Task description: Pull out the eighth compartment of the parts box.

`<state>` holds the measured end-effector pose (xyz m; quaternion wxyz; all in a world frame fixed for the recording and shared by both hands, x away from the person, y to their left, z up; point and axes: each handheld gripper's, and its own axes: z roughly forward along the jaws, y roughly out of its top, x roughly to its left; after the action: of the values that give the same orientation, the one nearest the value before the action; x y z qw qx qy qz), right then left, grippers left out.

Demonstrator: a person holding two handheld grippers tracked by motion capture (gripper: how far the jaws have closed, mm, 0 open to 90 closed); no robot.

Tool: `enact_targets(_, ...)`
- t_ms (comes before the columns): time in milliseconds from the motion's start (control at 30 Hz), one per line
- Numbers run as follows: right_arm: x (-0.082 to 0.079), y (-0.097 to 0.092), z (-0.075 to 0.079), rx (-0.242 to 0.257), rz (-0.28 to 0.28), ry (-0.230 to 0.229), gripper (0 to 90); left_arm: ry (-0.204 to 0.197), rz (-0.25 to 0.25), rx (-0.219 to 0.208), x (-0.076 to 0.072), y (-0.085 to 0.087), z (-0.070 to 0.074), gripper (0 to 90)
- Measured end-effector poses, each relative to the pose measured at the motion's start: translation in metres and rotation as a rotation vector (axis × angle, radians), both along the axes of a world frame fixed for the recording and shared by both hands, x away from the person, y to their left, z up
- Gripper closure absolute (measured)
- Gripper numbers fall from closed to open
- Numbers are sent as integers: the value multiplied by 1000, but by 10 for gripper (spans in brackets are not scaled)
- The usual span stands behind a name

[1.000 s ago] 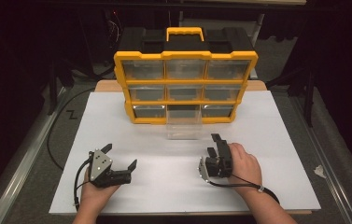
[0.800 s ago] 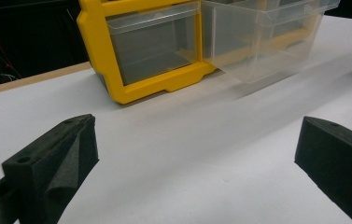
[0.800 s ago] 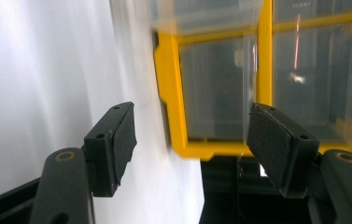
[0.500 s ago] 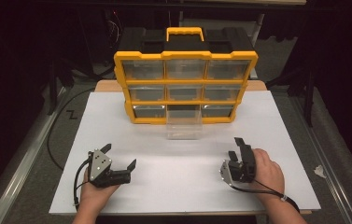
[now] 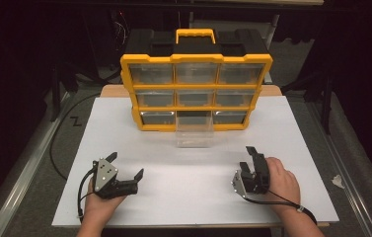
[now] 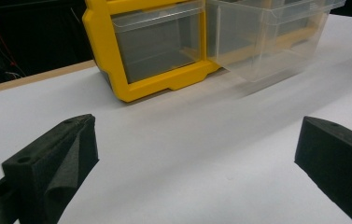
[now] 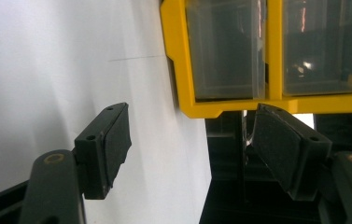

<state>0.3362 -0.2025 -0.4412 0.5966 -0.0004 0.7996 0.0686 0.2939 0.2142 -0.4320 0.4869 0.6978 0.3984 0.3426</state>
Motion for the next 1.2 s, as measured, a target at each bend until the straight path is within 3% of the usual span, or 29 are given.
enact_targets(233,0,2,-3,-45,0,14,182,0,-2,-1,0,0,0,4)
enact_targets(667,0,2,-3,-70,8,-1,7,-3,-5,-3,0,0,1,4)
enact_targets(767,0,1,-2,-73,13,-4,6,-3,-5,-3,0,1,1,4)
enact_targets(967,-1,-1,-1,-44,11,-13,6,-1,-7,-3,0,0,0,4)
enact_targets(1133,0,-5,1,42,-14,18,6,-1,-6,-11,0,1,1,4)
enact_targets(1200,2,-8,1,116,-32,58,6,1,-7,-13,0,1,1,4)
